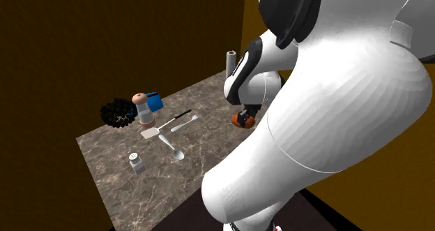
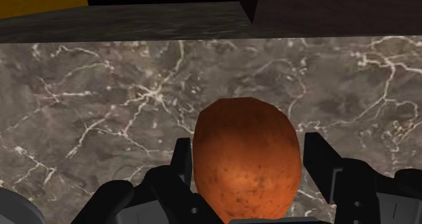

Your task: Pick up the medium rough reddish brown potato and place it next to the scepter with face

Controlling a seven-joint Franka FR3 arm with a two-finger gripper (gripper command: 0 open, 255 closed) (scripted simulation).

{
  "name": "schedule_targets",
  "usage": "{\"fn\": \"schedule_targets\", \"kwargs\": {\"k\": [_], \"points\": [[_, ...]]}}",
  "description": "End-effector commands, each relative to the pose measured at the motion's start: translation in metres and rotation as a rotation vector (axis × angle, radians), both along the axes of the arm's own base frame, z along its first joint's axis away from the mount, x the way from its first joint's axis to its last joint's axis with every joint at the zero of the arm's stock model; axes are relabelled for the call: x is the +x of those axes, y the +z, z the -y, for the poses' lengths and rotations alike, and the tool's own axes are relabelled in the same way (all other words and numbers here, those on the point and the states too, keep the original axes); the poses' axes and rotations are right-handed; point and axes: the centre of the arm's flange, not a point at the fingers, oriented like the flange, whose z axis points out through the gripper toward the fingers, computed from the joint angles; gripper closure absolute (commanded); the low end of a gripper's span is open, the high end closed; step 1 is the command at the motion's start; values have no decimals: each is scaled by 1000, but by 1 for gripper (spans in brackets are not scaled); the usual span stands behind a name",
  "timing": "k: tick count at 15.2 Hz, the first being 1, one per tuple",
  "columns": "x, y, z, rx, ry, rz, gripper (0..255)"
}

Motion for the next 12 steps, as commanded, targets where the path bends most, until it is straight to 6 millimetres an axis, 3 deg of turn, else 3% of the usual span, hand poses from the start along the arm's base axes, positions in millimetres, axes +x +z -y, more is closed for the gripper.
{"fn": "schedule_targets", "kwargs": {"k": [1,12], "points": [[-1,11,1,-1,0,-1,255],[-1,69,1,-1,0,-1,255]]}}
